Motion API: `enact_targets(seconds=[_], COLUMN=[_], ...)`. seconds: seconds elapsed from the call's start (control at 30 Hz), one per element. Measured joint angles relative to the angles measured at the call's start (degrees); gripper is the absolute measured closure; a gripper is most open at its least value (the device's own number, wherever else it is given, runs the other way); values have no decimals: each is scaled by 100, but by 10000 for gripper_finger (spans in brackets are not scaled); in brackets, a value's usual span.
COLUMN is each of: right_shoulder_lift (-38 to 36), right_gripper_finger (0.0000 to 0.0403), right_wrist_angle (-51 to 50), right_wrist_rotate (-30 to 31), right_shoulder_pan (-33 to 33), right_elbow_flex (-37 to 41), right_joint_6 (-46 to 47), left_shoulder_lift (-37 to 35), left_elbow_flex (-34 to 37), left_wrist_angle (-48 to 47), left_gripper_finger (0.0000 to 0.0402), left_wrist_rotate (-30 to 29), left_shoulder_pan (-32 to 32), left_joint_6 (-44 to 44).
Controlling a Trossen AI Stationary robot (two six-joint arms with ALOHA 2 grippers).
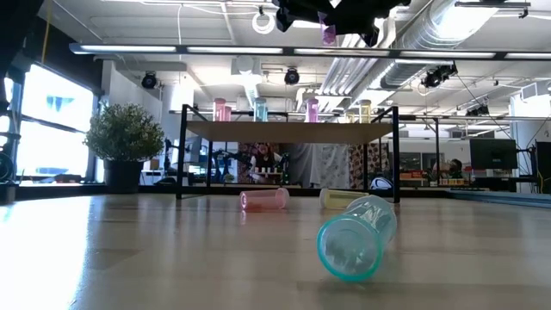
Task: Pick and place medicine bottles onto shelf by color
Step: Put the purple pill bottle on the shelf aligned with the other purple pill bottles
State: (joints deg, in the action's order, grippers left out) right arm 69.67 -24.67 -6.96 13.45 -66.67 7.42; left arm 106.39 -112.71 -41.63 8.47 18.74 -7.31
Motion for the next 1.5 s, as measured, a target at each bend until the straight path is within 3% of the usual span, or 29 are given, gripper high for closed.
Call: enact_targets(seconds=[0.47, 0.9, 1.13, 1.27, 1.5], right_shoulder_lift=[0, -2, -70, -312, -1052], right_gripper_finger=[324, 324, 324, 324, 324], right_wrist_angle=[-38, -339, -606, -768, -638], right_wrist_rotate=[15, 79, 418, 878, 2447], right_shoulder_pan=[0, 2, 2, 0, 0], right_elbow_flex=[0, 0, 0, 0, 0], right_joint_6=[79, 291, 311, 436, 571], left_shoulder_lift=[2, 2, -257, -429, -797], left_elbow_flex=[0, 0, 2, 2, 2], left_wrist_angle=[-13, -30, -81, -285, -581], left_gripper_finger=[285, 173, 159, 159, 159], left_wrist_rotate=[-9, -15, -363, -557, -811], left_shoulder_pan=[0, -1, 65, 130, 188], left_joint_6=[-14, 261, 174, 95, -192])
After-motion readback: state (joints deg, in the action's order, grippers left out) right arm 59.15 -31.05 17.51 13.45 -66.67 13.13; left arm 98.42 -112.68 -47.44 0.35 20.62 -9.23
